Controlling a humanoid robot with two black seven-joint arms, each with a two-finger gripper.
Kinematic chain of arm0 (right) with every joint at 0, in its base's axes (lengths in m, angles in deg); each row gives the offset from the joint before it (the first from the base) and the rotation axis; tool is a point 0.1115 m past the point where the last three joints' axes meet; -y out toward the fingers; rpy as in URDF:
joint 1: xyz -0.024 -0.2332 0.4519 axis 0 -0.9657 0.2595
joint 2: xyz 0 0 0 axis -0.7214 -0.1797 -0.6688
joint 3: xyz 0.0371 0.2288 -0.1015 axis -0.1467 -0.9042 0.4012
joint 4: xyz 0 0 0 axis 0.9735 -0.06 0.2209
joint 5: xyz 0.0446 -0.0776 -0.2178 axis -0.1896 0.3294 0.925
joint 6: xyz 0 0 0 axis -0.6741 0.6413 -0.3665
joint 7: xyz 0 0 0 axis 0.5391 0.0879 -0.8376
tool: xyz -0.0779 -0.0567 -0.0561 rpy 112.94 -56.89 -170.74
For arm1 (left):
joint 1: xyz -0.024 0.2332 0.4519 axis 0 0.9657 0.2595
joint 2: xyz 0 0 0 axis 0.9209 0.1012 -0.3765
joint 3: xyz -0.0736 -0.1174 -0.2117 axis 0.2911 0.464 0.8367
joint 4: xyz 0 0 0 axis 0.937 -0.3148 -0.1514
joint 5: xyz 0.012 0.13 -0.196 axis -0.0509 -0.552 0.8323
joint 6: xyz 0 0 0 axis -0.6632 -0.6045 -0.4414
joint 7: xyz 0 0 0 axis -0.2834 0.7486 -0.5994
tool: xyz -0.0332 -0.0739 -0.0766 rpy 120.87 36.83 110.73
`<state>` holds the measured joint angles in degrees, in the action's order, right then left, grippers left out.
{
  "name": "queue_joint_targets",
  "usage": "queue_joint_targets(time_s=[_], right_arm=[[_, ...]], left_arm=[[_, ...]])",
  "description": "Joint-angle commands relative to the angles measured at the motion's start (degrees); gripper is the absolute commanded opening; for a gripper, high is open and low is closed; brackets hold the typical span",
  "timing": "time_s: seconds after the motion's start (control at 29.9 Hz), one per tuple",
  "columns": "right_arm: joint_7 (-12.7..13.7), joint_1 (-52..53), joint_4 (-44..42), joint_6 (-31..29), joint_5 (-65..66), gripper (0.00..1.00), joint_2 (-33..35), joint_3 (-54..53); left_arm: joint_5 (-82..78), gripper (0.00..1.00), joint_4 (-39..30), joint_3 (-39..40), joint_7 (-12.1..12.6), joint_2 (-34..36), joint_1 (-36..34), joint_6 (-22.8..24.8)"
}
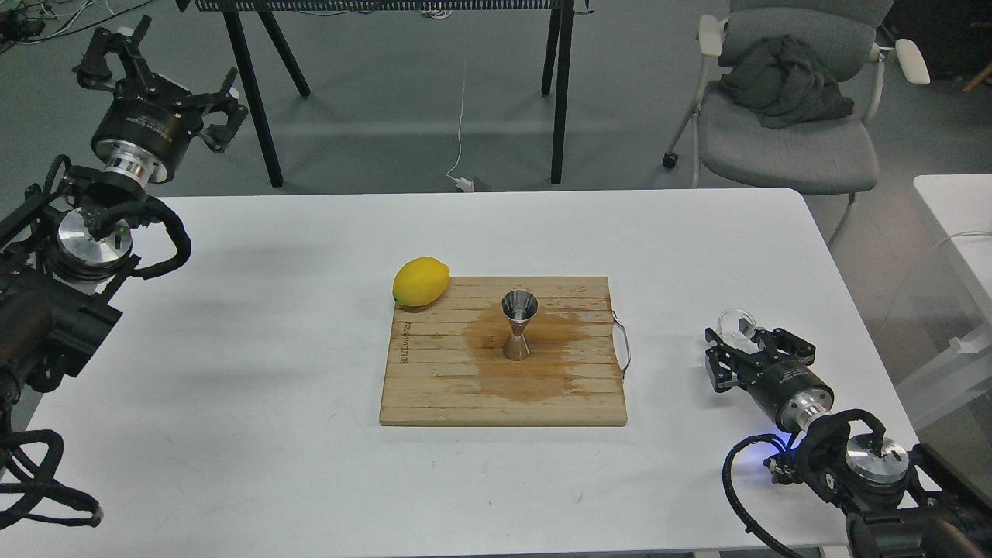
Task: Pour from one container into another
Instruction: 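Open the right gripper to release the glass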
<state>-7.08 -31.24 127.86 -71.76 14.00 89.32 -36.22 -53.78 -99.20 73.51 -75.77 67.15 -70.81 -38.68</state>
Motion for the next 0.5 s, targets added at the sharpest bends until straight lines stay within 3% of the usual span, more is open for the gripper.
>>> queue_joint_targets(time_s=[0.0,0.17,0.37,0.4,0.47], right_arm=[[-0.26,-0.02,0.02,0.05,0.0,0.97,0.05,-0.01],[-0.35,-0.02,0.02,0.05,0.0,0.9,0.05,-0.09],[-0.61,-0.02,0.2,-0.3,0.0,0.67,-0.04,-0.18],[-0.53,-0.02,0.29,-0.48,0.0,0.63,-0.04,-0.18],[-0.53,-0.02,0.29,-0.74,0.0,0.43,-0.04,-0.01]], left_arm=[[0.0,1.0,-0.08,0.01,0.01,-0.23,-0.03,-0.04],[0.0,1.0,-0.08,0.01,-0.08,-0.23,0.06,0.05],[0.0,1.0,-0.08,0.01,-0.08,-0.14,-0.03,0.14],[0.0,1.0,-0.08,0.01,0.01,-0.14,-0.03,0.22],[0.0,1.0,-0.08,0.01,-0.08,-0.14,-0.03,0.22]])
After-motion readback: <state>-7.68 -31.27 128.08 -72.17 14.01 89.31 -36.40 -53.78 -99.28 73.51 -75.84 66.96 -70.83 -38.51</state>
